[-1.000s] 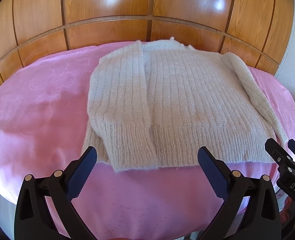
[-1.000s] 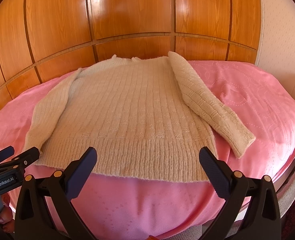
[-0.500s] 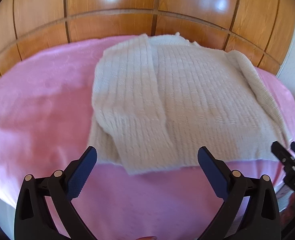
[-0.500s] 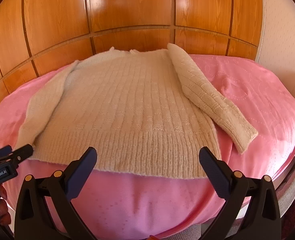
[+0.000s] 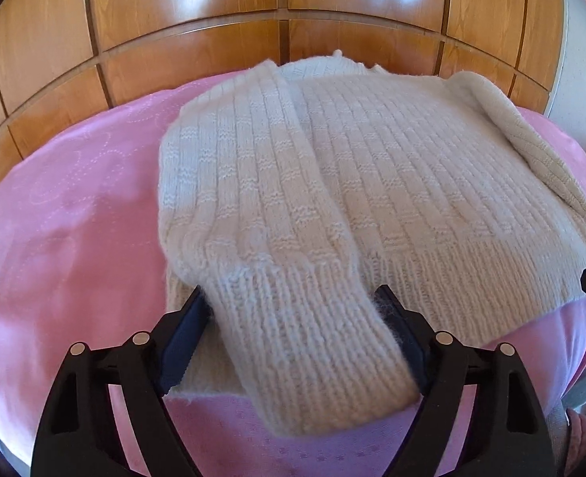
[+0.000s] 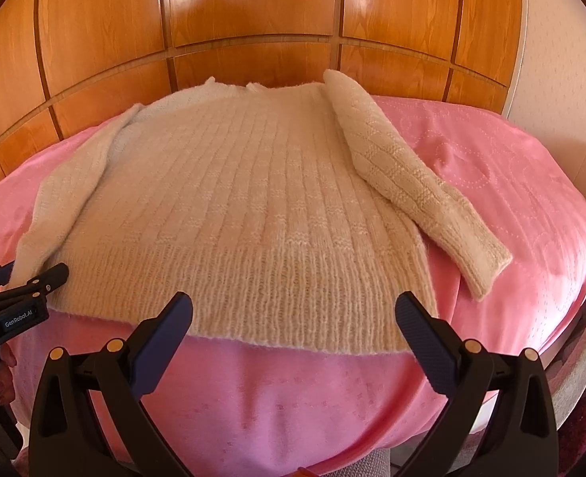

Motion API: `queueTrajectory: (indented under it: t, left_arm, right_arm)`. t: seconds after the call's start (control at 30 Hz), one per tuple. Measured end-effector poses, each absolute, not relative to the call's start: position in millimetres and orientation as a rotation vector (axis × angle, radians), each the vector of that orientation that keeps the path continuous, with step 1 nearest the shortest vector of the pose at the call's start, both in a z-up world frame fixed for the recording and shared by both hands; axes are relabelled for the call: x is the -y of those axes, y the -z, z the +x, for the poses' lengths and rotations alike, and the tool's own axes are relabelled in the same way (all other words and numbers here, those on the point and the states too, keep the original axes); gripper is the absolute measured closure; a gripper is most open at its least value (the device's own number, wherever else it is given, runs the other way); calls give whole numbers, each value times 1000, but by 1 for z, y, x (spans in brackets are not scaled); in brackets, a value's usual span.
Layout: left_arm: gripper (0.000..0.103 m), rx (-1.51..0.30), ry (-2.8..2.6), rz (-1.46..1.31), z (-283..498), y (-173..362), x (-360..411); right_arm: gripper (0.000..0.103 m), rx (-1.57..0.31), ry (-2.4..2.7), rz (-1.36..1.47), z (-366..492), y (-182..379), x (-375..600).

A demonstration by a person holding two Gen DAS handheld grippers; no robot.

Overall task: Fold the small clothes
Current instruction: 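Grasp the cuff of the sleeve nearest the left gripper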

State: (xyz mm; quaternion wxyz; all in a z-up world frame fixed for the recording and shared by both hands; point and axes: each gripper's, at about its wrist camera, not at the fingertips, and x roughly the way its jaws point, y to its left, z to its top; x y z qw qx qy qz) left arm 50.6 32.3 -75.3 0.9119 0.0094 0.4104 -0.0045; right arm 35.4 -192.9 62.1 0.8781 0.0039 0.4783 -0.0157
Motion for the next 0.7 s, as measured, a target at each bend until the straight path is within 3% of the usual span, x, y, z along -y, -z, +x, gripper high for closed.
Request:
queueTrajectory:
  t: [0.13, 0.27, 0.37, 0.47, 0.7]
  left_arm:
    - [22, -836, -10, 42, 44, 78, -29]
    - [73, -823, 33, 108, 38, 68, -20]
    - [82, -831, 63, 101, 36, 58, -22]
    - [87, -843, 72, 0, 37, 46, -40]
    - [87, -856, 56, -216, 48, 21, -102]
  right_arm:
    - [2, -1006, 30, 4, 36, -59, 192]
    - [2, -997, 21, -21, 41, -56, 190]
    - [2, -939, 43, -65, 52, -56, 187]
    - [2, -899, 82, -114, 68, -50, 187]
    - [2, -927, 107, -133, 94, -17, 193]
